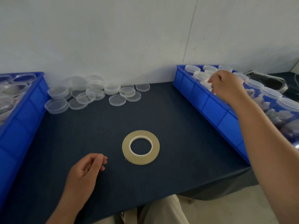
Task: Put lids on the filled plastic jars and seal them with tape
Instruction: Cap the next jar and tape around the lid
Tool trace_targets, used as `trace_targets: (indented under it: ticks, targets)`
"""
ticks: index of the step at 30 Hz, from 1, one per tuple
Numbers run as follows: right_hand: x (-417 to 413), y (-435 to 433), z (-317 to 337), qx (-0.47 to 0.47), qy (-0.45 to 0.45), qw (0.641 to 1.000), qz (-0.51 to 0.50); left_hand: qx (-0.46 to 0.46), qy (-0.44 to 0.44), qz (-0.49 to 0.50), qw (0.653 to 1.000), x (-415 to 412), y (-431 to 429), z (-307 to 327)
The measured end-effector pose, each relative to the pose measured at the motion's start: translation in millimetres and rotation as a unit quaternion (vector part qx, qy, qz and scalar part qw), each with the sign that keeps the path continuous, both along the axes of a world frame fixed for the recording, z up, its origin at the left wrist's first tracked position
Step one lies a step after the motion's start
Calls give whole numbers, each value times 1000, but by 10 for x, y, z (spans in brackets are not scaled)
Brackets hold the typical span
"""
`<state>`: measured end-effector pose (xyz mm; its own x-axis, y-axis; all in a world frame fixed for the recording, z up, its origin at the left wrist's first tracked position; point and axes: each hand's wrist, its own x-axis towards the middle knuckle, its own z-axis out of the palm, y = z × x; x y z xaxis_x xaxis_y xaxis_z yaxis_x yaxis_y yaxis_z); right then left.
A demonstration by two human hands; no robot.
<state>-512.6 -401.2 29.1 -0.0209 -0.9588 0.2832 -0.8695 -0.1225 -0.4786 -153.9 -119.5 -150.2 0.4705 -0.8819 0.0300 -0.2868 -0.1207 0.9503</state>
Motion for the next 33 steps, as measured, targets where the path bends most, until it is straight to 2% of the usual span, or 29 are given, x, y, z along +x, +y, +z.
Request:
trace_targets:
  ticks: [2,4,7,9,11,13,15,19,21,23,26,29,30,33]
  targets:
    - [353,447,38,5,-105,991,84,-3,-3,6,1000,-3,12,-11]
    - [711,942,-30,40,-192,965,176,-6,-3,11,1000,-14,27,-29]
    - [1220,1551,-359,84,-246,925,278,6,-2,16,1000,-24,63,-31]
    - [1596,1850,-710,123,-305,897,297,1,1,18,1000,-42,93,13]
    - [1946,2133,-1090,160,-341,883,281,6,13,21,1000,-48,129,90]
    - [2168,2341,-1443,192,-332,879,281,16,44,31,998,-17,216,185]
    - [2230,2439,-1664,182,-267,892,317,29,34,26,999,73,360,289]
    - [2238,2455,-1763,137,-190,896,378,-7,-36,37,999,459,630,742]
    - [2246,2462,-1780,127,-181,900,377,-17,-79,79,994,764,634,1055]
    - [2241,2461,-1794,130,-186,899,376,5,-163,133,978,1147,528,1320]
    - [2241,2452,-1801,127,-192,897,378,102,-318,177,926,1886,202,1537]
    - [2254,2446,-1818,122,-186,895,387,278,-366,123,879,2465,-170,1581]
    - [2256,2440,-1828,120,-184,893,392,310,-372,95,870,2585,-263,1544]
    - [2259,2415,-1851,113,-189,892,396,302,-398,30,866,2781,-450,1324]
